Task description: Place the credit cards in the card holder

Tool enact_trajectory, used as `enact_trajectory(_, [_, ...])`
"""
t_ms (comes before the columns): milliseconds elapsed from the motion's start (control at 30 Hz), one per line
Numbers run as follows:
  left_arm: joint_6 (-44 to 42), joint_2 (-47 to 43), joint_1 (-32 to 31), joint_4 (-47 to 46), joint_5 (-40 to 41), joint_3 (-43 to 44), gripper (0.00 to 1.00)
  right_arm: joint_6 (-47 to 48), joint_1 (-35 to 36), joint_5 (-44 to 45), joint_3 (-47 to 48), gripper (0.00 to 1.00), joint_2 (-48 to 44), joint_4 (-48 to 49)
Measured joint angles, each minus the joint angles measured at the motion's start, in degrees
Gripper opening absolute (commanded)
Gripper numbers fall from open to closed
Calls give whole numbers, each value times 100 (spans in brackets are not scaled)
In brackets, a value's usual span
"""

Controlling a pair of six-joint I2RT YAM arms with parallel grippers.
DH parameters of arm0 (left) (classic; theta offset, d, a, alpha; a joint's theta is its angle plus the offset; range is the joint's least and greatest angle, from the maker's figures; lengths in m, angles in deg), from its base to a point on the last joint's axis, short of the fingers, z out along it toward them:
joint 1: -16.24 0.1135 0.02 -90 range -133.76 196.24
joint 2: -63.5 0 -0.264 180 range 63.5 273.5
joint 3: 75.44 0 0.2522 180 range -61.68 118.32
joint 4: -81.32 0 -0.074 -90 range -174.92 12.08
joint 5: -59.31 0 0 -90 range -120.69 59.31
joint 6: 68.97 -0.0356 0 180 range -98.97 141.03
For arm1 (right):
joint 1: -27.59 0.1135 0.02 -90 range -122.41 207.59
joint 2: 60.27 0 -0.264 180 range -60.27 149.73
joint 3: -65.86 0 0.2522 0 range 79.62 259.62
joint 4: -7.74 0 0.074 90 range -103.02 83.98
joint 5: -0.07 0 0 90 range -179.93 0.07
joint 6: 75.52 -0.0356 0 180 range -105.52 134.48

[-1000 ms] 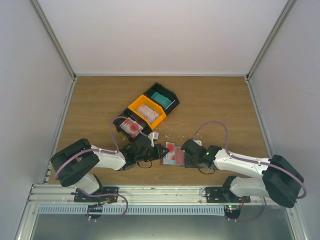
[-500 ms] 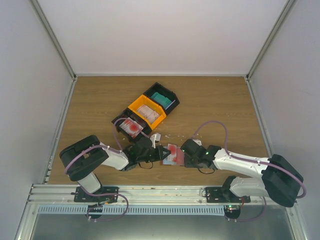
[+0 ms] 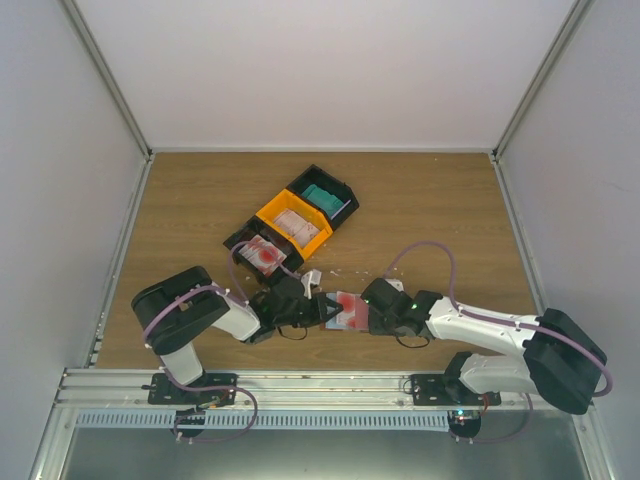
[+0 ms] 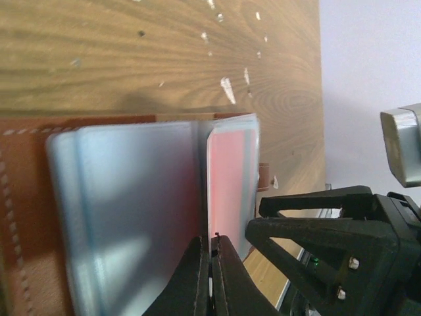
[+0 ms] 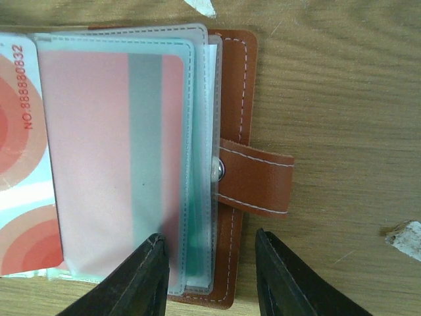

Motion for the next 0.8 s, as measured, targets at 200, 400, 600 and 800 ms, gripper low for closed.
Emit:
enact_trajectory(200, [339,44,-2,-166,17,-188,0,-9,0,0,0,36,0,2])
enact_trajectory(400, [442,46,-11,-208,55,-208,0,-9,0,0,0,36,0,7])
enact_trajectory(600, [442,264,-24,-354,44,-111,0,-7,0,2,0,36,0,7])
enact_trajectory(800, [437,466,-101,-472,-13,52,0,-7,0,0,-2,36,0,28])
